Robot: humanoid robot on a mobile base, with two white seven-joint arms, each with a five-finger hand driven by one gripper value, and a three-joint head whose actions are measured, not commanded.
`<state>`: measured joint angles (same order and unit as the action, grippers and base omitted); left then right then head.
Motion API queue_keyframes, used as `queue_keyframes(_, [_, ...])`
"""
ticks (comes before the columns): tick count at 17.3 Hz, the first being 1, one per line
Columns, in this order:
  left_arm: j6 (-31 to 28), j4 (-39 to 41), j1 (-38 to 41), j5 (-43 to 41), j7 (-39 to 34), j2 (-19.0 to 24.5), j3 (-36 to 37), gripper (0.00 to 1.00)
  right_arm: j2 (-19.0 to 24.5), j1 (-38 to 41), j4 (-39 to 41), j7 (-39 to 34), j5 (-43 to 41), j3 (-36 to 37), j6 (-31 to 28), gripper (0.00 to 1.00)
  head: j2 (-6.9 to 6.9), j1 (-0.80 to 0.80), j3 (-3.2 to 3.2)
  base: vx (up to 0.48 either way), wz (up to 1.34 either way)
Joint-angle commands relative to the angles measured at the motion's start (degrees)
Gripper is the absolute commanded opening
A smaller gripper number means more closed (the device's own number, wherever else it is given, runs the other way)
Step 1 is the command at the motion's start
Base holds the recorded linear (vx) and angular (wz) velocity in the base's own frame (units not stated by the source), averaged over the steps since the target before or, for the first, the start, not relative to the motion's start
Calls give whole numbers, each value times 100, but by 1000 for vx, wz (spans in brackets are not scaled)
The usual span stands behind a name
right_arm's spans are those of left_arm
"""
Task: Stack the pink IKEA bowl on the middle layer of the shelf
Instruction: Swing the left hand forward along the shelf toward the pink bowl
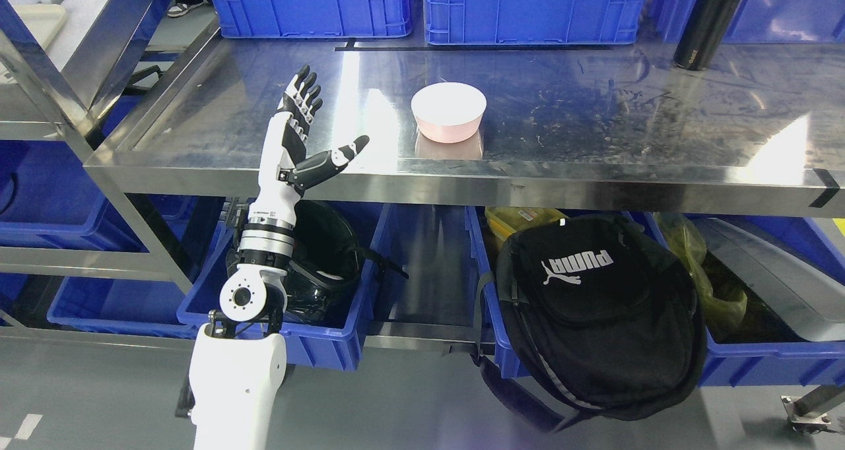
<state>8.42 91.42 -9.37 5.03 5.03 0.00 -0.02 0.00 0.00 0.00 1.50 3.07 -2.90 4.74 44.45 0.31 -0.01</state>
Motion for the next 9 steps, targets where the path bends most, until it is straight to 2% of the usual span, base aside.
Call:
queue_keyframes(1, [80,-63,5,-19,15,100,230,100,-100,132,100,0,0,0,1,100,0,0,0,0,0])
queue_keyframes(3, [81,-63,-143,-141,33,100,187,100,-100,132,100,0,0,0,1,100,0,0,0,0,0])
queue_keyframes(5, [89,-98,-415,-806,172,122,64,100,-100,132,100,0,0,0,1,100,0,0,0,0,0])
queue_keyframes(7, [55,-106,-713,-1537,689,666,54,100,-100,132,100,0,0,0,1,100,0,0,0,0,0])
queue_keyframes(9, [45,-98,-1100,-2623,1775,1193,81,100,-100,132,100,0,0,0,1,100,0,0,0,0,0])
